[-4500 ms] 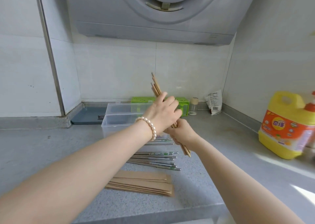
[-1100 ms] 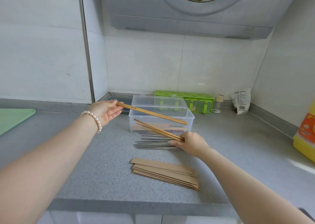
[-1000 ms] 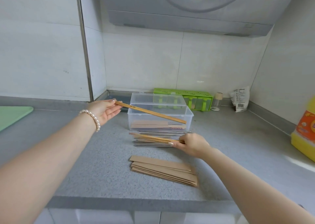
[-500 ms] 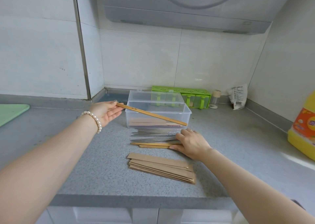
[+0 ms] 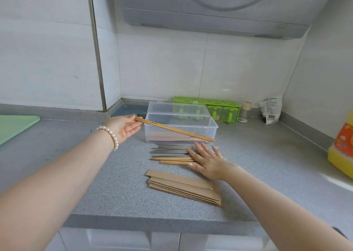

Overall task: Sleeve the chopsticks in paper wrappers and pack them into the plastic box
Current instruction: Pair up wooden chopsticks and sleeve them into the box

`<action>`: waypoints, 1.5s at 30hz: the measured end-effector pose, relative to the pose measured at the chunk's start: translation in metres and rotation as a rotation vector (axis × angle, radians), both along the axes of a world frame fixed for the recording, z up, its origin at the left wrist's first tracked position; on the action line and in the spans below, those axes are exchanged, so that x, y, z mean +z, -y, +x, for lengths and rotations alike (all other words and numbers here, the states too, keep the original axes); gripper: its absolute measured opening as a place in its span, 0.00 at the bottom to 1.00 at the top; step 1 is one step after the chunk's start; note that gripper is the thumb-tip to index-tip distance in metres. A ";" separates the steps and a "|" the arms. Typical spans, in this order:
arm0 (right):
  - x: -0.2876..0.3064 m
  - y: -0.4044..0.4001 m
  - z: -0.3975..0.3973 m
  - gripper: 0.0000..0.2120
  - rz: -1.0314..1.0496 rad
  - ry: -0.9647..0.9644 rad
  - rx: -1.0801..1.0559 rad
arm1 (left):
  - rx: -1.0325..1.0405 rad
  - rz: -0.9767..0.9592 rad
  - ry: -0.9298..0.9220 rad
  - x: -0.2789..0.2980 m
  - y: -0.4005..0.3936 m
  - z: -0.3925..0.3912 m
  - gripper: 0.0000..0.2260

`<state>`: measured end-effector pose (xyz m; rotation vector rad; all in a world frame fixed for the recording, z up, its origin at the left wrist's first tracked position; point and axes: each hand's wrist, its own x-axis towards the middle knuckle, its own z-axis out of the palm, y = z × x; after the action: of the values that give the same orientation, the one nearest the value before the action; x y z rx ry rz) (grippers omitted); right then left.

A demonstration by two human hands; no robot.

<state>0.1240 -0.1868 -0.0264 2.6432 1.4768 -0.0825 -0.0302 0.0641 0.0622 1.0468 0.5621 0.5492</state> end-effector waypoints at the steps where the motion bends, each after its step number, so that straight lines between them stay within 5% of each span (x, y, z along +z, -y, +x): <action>1: 0.000 -0.001 0.001 0.49 0.013 -0.014 -0.008 | 0.000 0.003 -0.002 0.000 0.001 -0.001 0.03; 4: 0.001 0.000 0.001 0.40 0.158 -0.133 -0.069 | 0.000 0.009 -0.014 0.001 0.002 -0.004 0.03; 8: 0.024 0.013 0.007 0.20 0.639 -0.295 -0.196 | -0.015 0.012 -0.035 -0.001 0.003 -0.005 0.03; 12: 0.061 0.035 0.020 0.16 1.083 -0.821 -0.424 | -0.068 0.028 -0.053 -0.006 0.018 0.001 0.03; 16: 0.086 0.054 0.017 0.23 0.969 -1.120 -0.373 | -0.129 0.028 -0.048 -0.010 0.039 0.012 0.03; 23: 0.081 0.059 -0.007 0.20 0.499 -0.888 -0.246 | -0.150 0.016 -0.073 -0.024 0.064 0.017 0.06; 30: 0.072 0.052 -0.013 0.13 0.358 -0.651 -0.249 | -0.126 0.006 -0.109 -0.034 0.076 0.005 0.05; 38: 0.049 0.071 0.004 0.08 0.381 -0.565 -0.313 | -0.190 0.283 -0.293 -0.051 0.085 0.000 0.02; 45: 0.050 0.084 0.011 0.09 0.615 -0.586 -0.337 | -0.127 0.537 -0.351 -0.066 0.081 0.004 0.02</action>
<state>0.1354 -0.2708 0.0232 3.5836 1.3138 -0.5585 -0.0260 -0.0168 -0.0034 1.6978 0.6665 0.4121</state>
